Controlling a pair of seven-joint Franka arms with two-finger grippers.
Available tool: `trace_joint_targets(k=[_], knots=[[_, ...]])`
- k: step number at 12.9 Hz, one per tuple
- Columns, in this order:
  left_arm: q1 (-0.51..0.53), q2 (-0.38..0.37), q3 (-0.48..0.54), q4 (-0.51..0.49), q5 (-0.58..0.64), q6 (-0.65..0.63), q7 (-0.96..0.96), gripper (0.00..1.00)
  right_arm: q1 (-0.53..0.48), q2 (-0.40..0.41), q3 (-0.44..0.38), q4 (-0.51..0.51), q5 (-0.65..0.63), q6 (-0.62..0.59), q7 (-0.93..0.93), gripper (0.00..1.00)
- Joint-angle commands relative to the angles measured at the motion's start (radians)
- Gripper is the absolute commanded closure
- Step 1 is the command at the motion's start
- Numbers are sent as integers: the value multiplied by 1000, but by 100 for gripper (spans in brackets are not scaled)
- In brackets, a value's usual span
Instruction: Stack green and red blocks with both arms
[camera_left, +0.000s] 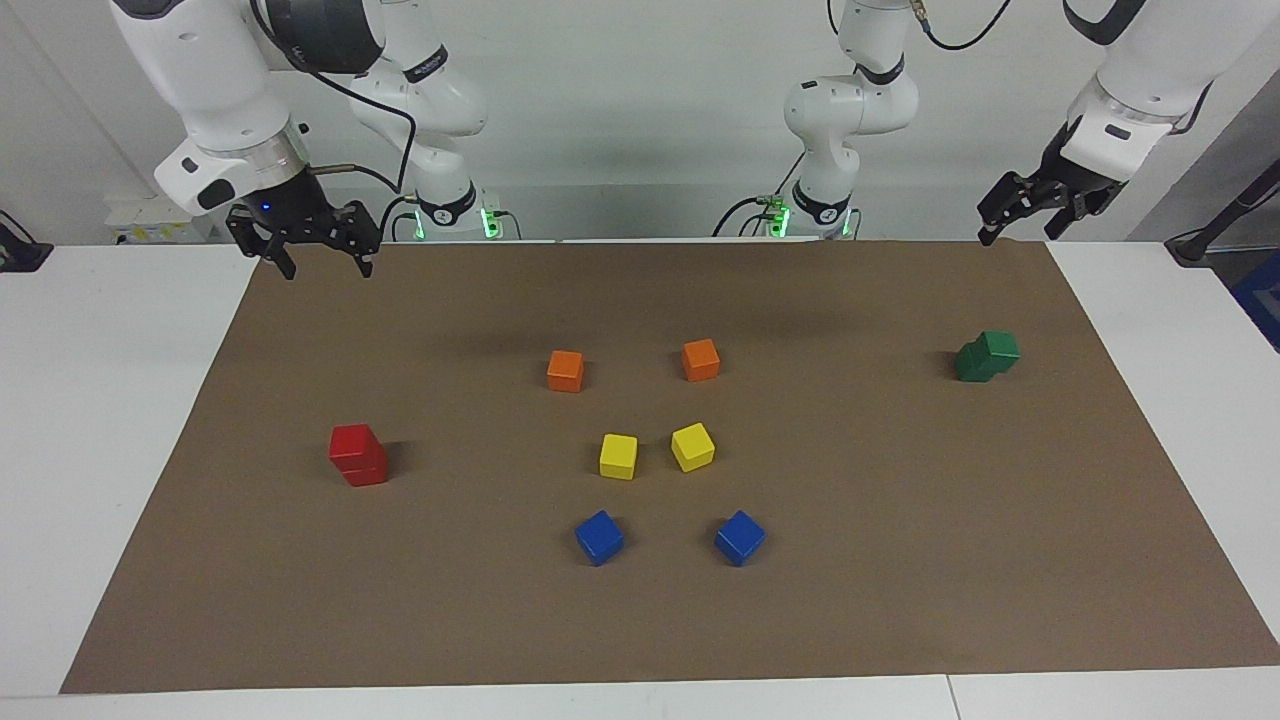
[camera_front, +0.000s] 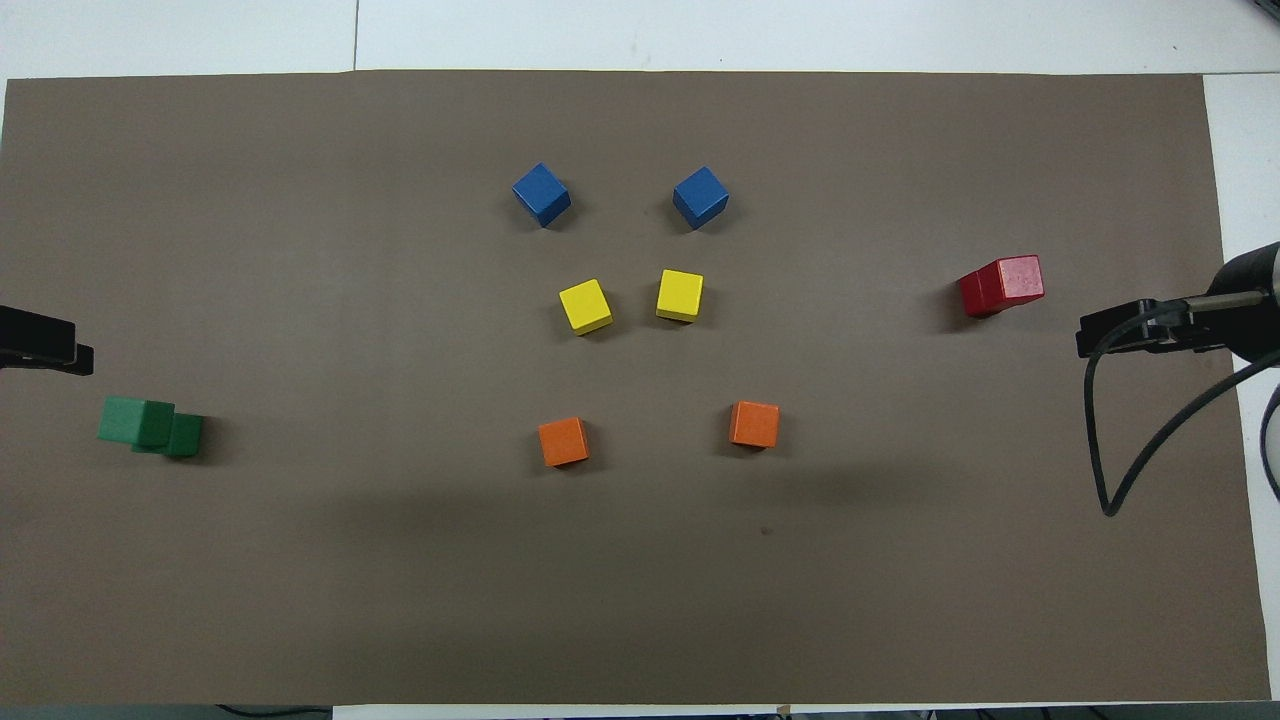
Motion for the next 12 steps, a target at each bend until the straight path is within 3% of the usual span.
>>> trace_joint_targets(k=[1,12], knots=[[-17,-22,12,-29,11,34,-10,0,83,5,-97,5,2,14,12,0],[-17,-19,12,-21,34,29,20,0,90,5,-102,7,-38,-2,14,0]])
